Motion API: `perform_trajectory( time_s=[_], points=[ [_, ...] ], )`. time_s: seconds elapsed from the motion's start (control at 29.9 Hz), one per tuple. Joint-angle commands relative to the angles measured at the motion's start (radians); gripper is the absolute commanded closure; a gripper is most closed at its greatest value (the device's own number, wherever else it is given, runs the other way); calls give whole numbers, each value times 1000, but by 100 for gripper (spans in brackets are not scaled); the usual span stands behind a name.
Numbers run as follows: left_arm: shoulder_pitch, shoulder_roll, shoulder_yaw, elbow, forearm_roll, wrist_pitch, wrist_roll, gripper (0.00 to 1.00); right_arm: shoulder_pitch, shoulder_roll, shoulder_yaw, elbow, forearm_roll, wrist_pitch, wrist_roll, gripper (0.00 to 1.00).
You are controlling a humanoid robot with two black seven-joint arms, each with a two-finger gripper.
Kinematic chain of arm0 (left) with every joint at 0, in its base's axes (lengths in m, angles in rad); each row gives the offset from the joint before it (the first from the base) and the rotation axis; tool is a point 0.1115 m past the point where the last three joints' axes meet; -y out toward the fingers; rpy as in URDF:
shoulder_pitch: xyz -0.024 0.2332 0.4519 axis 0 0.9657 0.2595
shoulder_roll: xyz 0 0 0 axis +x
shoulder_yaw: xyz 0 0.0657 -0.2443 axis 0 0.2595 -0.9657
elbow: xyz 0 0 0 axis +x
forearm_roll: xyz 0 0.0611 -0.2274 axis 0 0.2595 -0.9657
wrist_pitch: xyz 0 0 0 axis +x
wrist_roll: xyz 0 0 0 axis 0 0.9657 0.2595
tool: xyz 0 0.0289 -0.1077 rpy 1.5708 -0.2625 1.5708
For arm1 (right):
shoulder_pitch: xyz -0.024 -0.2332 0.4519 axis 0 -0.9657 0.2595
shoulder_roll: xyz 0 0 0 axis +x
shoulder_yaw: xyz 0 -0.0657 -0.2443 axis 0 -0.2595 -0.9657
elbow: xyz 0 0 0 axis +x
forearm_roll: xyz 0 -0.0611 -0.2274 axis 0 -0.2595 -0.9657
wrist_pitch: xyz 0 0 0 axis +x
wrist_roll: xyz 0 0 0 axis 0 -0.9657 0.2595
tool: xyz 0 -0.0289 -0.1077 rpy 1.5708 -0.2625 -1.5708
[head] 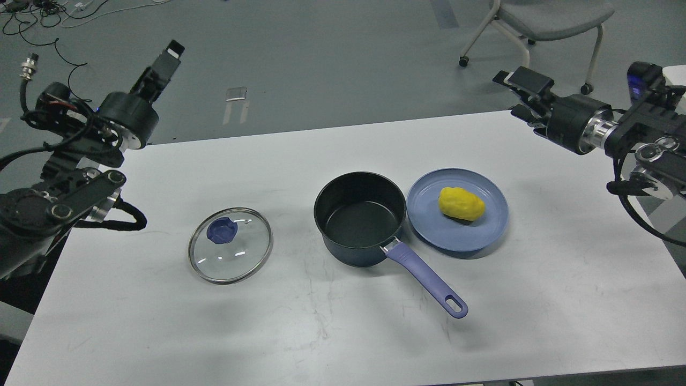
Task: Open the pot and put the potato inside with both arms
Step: 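Raise the left arm away and reach the right gripper toward the potato, then grasp the yellow potato on the plate with the right gripper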
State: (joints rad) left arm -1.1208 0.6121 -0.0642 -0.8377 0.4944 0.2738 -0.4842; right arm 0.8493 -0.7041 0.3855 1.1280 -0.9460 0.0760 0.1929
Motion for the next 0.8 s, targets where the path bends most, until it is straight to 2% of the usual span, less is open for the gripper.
perform_trajectory(
  time_s=[0.0,0.1,0.13,0.17,0.23,0.33,0.47,0.77],
  points=[
    [-37,-58,-121,26,-111,-74,151,2,39,-9,-112,4,-315,-7,5,2],
    [-47,-118,-270,26,-114,-155,277,2,73,-5,-233,-5,-509,-27,33,3],
    [-47,-118,-270,26,-114,-156,277,2,73,-5,-234,-5,-510,-27,33,3],
    [-44,-123,-307,26,-114,-186,295,2,77,-5,-270,-4,-542,-47,37,3],
    [-39,-126,-322,26,-114,-237,297,2,79,-11,-324,-4,-580,-77,49,3],
    [-24,-120,-328,26,-115,-301,296,2,92,-12,-391,-26,-730,-125,124,5],
    [2,-121,-330,26,-115,-301,288,2,105,0,-419,-86,-827,-191,197,5],
    [25,-117,-330,19,-115,-298,285,2,131,146,-448,-218,-835,-214,214,7]
  ],
)
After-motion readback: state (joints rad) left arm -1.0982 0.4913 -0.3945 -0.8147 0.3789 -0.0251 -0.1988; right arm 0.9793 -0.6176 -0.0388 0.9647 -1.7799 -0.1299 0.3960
